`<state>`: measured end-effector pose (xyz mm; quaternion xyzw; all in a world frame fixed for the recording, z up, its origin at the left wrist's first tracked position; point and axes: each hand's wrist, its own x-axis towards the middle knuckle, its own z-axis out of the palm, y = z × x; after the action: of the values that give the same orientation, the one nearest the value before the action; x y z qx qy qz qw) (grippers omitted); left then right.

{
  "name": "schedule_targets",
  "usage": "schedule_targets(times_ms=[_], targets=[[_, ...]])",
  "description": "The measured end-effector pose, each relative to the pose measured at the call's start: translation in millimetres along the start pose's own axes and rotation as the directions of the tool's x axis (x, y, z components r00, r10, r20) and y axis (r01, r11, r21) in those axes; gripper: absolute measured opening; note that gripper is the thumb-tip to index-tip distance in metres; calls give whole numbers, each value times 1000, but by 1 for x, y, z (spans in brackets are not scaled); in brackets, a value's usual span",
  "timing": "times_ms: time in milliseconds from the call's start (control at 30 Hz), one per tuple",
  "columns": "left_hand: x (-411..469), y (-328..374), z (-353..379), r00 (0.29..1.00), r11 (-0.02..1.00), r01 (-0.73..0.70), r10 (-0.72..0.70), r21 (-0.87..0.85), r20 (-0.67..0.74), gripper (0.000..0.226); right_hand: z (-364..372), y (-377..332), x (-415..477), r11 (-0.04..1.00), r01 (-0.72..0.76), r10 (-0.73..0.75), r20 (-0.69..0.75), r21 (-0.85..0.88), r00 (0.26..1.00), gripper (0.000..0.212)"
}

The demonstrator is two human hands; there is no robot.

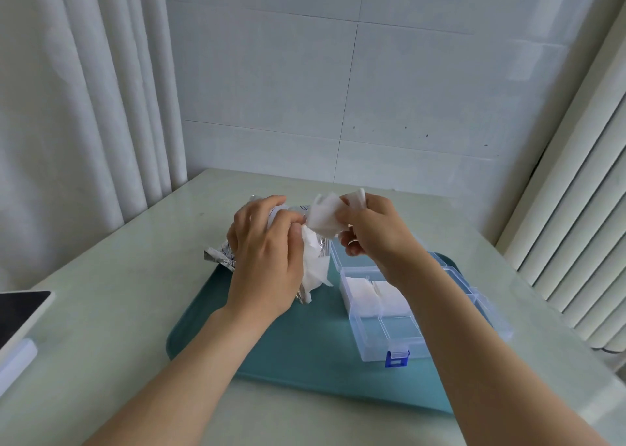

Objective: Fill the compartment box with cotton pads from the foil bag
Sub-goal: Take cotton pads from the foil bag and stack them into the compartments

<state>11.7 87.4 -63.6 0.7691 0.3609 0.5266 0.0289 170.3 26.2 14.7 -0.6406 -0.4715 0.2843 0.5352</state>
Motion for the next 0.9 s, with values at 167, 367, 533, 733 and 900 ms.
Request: schedule_targets(times_ms=[167,367,533,733,900], targets=[[6,18,-11,997,970,17,-35,-244,-70,22,-3,-1,-11,993,116,-117,65,8,991,11],[7,39,-16,948,776,318,-246,-544,203,21,-14,6,-33,989,145,-147,104,25,984,9],[1,50,-15,876,611,481,-315,-629,364,10,-24,19,-44,995,68,-75,100,72,992,17],[-5,58,-9,830,533,556,-392,-637,397,17,-29,30,-50,988,-51,44,50,143,998,28],[-11,62,-6,840,522,541,-375,-659,393,39,-31,30,-56,972,-59,44,70,230,997,12]])
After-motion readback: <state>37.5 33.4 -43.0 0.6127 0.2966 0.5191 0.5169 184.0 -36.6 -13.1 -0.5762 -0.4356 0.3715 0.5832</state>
